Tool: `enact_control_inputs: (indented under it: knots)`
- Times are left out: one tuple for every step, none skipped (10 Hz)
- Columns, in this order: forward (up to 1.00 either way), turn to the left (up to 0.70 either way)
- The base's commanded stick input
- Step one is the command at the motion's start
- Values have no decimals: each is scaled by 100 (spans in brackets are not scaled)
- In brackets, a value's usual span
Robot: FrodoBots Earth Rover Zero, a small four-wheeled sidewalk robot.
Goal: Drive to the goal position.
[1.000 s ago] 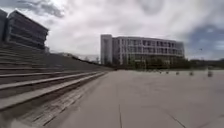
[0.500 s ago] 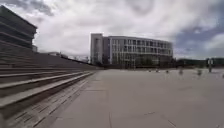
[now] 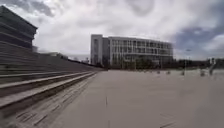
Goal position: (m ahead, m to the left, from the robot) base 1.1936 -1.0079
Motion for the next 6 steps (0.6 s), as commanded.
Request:
enact_control_inputs:
  knots:
    - [70,1]
    - [70,1]
    - [70,1]
    - [70,1]
    - [70,1]
    - [70,1]
